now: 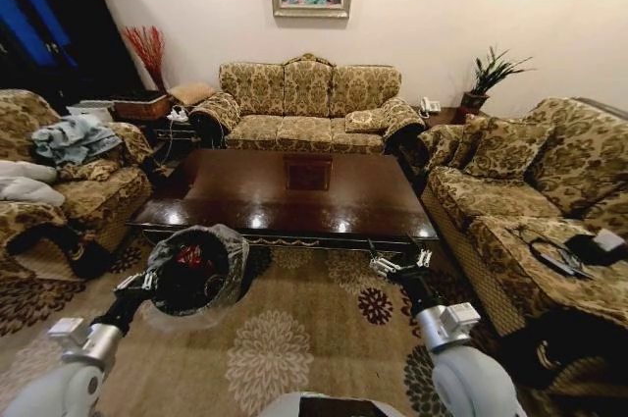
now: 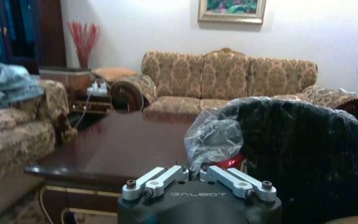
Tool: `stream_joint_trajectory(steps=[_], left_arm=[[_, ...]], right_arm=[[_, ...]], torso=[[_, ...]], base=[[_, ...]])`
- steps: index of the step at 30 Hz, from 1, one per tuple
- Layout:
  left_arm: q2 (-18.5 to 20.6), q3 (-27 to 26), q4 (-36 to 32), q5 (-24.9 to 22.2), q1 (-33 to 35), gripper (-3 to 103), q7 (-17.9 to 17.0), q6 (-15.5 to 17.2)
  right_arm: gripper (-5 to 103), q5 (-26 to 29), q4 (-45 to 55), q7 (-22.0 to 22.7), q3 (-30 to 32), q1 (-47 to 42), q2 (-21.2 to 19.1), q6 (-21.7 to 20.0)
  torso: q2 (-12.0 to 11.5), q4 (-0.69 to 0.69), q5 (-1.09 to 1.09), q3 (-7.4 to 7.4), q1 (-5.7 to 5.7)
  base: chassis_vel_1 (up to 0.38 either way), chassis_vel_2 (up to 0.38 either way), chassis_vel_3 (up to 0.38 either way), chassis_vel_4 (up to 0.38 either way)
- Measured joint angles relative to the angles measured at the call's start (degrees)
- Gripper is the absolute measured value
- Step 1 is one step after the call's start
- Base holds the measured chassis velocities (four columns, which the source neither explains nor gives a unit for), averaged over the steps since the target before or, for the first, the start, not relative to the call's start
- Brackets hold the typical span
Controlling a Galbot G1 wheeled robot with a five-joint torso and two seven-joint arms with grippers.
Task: Move to the front of the table and place the trash on the table into the trash bin.
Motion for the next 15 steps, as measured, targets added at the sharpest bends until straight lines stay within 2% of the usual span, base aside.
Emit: stream_joint_trajectory(steps=[3, 7, 8, 15], left_arm=[[0.4, 0.5, 2.2, -0.7, -1.0, 3, 0.2, -0.5], [1.8, 0.1, 5.5, -2.4, -2.2, 3, 1.4, -1.3], [3.1, 0.4, 6.9, -2.9, -2.8, 3, 2.3, -1.9], [7.9, 3.2, 9.7, -3.7, -5.0, 3, 2.7, -1.2]], right_arm=[[100, 0.0, -0.4, 0.0, 0.1, 0.2, 0.5, 0.0], [100, 0.2, -0.8, 0.0, 0.8, 0.2, -0.8, -0.5], [100, 0.8, -1.1, 0.0, 1.7, 0.2, -1.4, -1.0], [100, 2.2, -1.1, -0.5, 5.9, 0.2, -1.7, -1.7]], torso=[[-0.9, -0.01, -0.01, -0.54, -0.45], [-2.3, 0.00, 0.01, -1.25, -1.06], [-2.9, 0.02, 0.00, -1.58, -1.33], [-5.1, -0.01, 0.00, -2.83, -2.32]], base=[[0.000, 0.000, 0.000, 0.000], [0.000, 0.000, 0.000, 0.000], [0.000, 0.000, 0.000, 0.000], [0.000, 0.000, 0.000, 0.000]])
